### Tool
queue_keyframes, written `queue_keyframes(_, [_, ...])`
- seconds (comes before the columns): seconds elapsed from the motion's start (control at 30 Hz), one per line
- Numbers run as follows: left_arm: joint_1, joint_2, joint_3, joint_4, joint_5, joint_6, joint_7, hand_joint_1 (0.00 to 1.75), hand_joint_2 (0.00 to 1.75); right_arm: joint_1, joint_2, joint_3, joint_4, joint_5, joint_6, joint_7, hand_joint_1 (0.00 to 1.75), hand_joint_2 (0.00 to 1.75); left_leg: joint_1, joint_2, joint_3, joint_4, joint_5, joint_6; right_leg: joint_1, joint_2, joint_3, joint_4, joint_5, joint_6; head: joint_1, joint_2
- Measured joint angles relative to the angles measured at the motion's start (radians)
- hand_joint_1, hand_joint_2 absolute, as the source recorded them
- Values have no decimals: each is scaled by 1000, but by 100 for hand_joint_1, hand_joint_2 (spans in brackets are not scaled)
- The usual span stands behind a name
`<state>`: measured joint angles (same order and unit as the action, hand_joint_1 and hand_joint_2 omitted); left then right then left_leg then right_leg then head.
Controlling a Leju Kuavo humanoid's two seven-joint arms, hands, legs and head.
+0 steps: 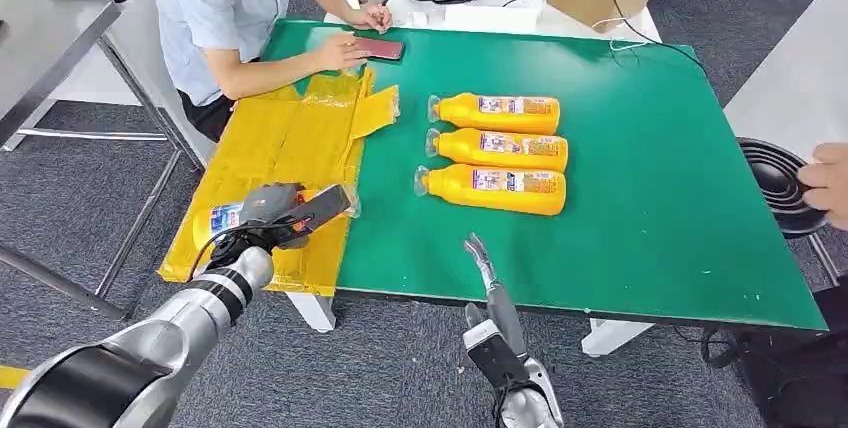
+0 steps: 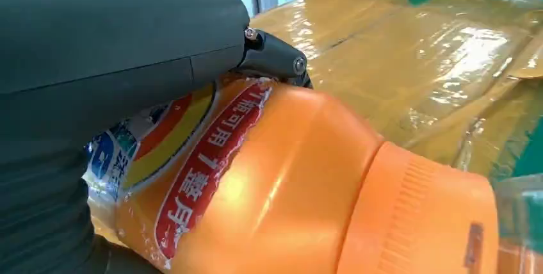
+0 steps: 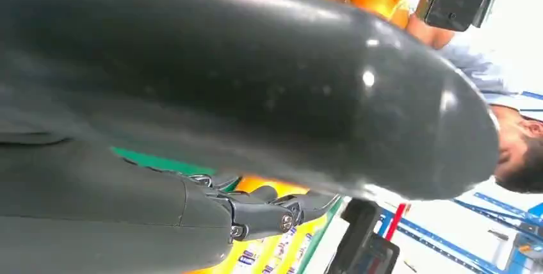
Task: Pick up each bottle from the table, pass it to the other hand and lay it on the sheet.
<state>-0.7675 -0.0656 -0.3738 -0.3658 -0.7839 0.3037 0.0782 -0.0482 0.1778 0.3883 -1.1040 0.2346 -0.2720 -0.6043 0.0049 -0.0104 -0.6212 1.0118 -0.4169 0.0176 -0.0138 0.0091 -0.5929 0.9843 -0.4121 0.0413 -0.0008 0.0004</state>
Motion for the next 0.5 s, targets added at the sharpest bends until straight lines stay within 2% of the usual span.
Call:
queue_keyframes(0.33, [6, -20, 131, 13, 194, -195, -266, 0, 175, -3, 2, 0, 27, -9, -11, -5, 0, 0, 0, -7, 0, 0, 0, 0, -1, -4, 2, -1, -1, 0, 0, 0])
queue_keyframes(0.5, [20, -48, 146, 3, 225, -240, -323, 0, 175, -4, 5, 1, 35, -9, -20, -6, 0, 0, -1, -7, 0, 0, 0, 1, -2, -4, 3, -1, -1, 0, 0, 0])
